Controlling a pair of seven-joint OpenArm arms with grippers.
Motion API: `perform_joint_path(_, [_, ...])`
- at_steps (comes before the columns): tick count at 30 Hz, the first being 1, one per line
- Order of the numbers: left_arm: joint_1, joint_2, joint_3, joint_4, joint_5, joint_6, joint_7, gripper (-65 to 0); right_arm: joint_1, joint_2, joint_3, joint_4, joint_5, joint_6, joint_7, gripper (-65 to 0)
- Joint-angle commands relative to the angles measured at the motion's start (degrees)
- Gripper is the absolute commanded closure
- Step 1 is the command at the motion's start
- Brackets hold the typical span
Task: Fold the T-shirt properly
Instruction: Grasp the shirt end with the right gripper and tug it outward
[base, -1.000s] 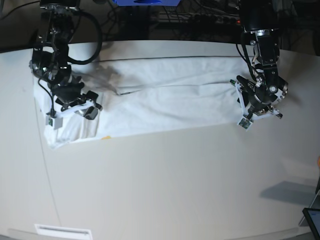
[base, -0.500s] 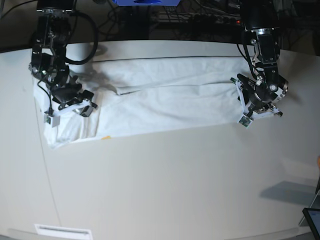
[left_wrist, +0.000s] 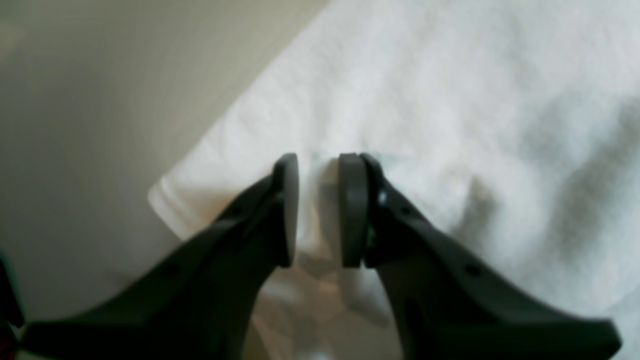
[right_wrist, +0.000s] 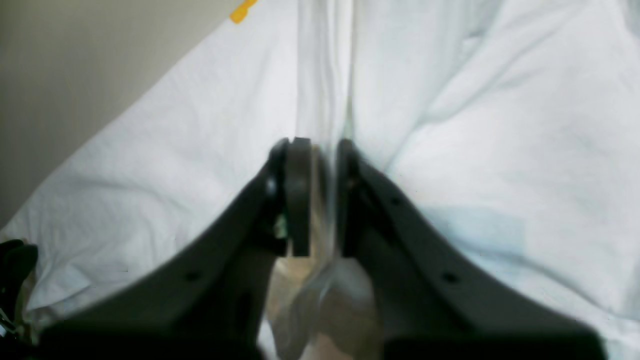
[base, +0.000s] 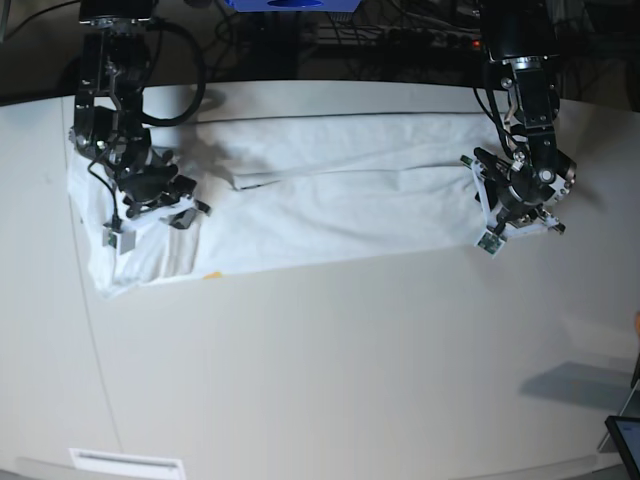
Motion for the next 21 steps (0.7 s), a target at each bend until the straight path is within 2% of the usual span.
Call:
perform_joint_path(1, [-0.94,-0.68,-0.25,0.94,-0.02,-0.23,-0.31,-14.1,0.7,0.27,0.21,1.11,0.61,0.32,0.48,-3.9])
perform_joint_path(11, [-1.03,-0.68,-0.25,0.86,-0.02,-0.23,-0.31,-14.1,-0.71,0.18,0.65,3.75,0.88,0.24,0.04,-2.0])
perform_joint_path(16, [-1.2,-0.68,-0.25,0.86,-0.02,-0.23,-0.31,-14.1,-2.12,0.01,0.56,8.32,0.96,-5.21,-0.84,-2.0])
perform_joint_path(19, [-1.2,-0.68,-0.25,0.86,-0.02,-0.23,-0.31,-14.1,-2.64,-0.78,0.83,8.5,2.28,-5.92,-2.51,-2.0])
perform_joint_path(21, [-1.29,-0.68,-0.25,0.86,-0.02,-0.23,-0.31,-14.1,-3.96,-1.22,2.76,8.59,5.45,-6.09,-2.6,-2.0])
